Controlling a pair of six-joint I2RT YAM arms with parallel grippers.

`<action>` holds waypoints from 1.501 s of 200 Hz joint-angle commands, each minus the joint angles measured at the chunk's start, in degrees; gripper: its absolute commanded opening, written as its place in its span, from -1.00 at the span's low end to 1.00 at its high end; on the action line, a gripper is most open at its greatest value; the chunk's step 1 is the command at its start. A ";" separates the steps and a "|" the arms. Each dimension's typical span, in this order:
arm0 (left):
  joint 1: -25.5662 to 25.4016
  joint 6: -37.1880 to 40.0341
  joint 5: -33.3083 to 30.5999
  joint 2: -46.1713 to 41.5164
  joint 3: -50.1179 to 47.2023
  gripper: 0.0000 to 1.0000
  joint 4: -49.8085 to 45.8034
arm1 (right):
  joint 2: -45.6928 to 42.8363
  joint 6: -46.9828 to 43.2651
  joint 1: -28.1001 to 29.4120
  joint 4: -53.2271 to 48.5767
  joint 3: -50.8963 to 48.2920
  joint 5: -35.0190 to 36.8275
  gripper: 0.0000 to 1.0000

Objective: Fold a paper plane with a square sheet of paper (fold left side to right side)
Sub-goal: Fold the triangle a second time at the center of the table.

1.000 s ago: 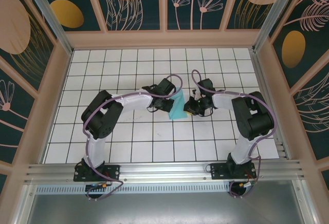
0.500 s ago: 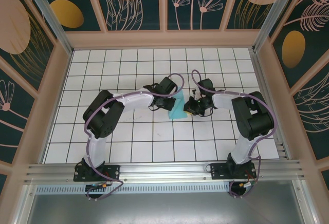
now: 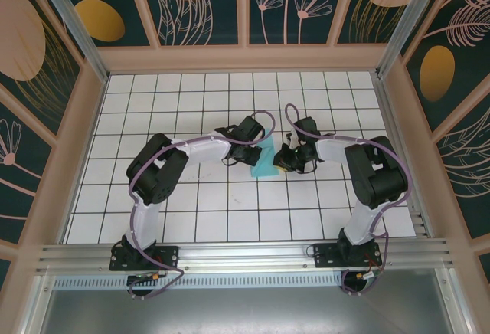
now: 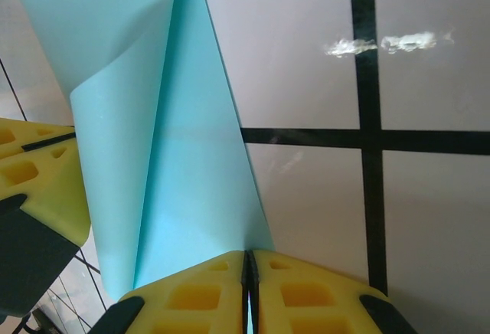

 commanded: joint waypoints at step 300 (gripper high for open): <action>0.26 0.86 0.59 1.54 -0.73 -0.75 -0.18 | -4.90 1.76 -1.48 2.92 -0.24 -2.05 -0.70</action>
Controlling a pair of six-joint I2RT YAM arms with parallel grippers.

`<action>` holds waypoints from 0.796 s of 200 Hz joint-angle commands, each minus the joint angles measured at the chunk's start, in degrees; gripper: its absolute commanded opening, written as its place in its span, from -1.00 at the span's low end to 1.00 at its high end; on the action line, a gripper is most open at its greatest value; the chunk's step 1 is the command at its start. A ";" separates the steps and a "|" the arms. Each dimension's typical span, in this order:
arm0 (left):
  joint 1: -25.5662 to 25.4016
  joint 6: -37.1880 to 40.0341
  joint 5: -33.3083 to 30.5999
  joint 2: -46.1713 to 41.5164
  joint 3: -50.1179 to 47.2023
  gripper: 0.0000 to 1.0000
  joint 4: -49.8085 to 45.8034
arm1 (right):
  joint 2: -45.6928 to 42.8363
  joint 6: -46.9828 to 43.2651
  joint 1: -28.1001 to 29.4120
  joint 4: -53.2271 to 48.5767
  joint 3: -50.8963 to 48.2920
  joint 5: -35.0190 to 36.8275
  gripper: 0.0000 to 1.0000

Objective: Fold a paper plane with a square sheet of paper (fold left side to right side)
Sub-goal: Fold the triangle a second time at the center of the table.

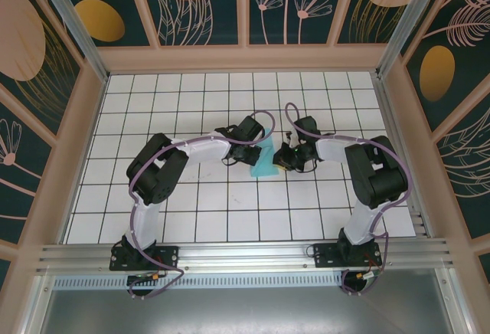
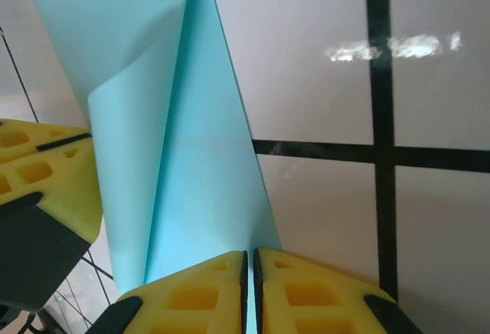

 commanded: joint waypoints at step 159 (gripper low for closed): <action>0.25 1.04 -0.12 1.10 -0.66 -0.78 -0.28 | 5.08 9.33 3.07 15.05 4.52 -6.48 -0.77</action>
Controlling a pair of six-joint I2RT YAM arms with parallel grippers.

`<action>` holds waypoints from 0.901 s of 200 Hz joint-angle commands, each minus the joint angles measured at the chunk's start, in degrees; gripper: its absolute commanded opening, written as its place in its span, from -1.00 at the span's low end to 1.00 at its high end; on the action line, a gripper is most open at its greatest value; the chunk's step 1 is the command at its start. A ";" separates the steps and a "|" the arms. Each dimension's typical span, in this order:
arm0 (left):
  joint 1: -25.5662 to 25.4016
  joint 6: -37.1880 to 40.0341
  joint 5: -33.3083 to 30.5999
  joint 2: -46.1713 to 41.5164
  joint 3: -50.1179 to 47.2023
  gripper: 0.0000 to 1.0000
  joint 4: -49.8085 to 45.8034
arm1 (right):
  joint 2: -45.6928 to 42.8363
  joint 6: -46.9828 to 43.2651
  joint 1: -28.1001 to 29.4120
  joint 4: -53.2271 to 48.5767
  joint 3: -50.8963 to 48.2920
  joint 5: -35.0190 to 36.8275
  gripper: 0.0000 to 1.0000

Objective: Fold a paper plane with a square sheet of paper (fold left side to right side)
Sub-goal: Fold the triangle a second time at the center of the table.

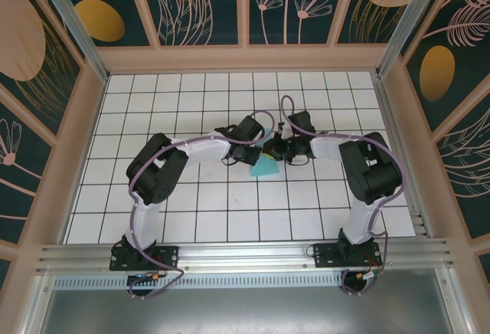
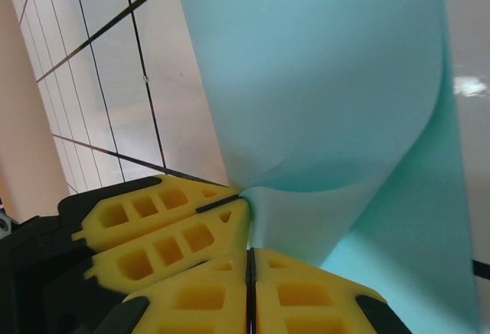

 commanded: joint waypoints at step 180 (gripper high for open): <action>0.22 0.77 -2.05 1.14 -0.55 -0.79 -0.31 | 3.00 -3.54 0.47 -4.88 2.31 4.31 -0.77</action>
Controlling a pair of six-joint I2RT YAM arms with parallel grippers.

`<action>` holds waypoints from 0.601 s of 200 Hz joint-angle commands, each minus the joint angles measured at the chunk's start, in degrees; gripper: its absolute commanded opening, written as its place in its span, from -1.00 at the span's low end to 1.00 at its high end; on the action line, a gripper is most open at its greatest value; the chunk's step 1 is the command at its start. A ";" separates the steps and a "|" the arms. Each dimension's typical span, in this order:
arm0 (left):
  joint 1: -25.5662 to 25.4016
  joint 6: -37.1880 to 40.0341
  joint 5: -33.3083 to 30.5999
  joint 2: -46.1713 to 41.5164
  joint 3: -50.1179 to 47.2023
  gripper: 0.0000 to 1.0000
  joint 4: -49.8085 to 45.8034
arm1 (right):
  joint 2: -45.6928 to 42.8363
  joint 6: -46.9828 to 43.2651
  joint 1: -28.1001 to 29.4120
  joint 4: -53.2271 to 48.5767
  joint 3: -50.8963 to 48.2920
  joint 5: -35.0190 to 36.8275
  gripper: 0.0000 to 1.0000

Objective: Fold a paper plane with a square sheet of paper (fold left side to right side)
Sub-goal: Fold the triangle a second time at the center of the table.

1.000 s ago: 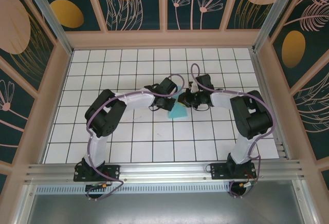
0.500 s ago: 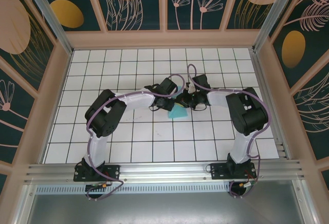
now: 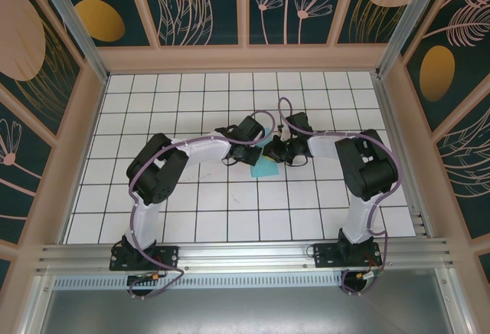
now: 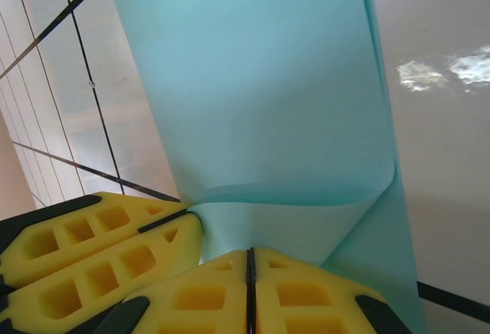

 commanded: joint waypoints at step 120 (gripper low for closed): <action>0.23 0.06 -2.36 1.62 0.00 -0.81 0.03 | -1.31 -1.46 -0.17 -0.46 -0.39 0.17 -0.72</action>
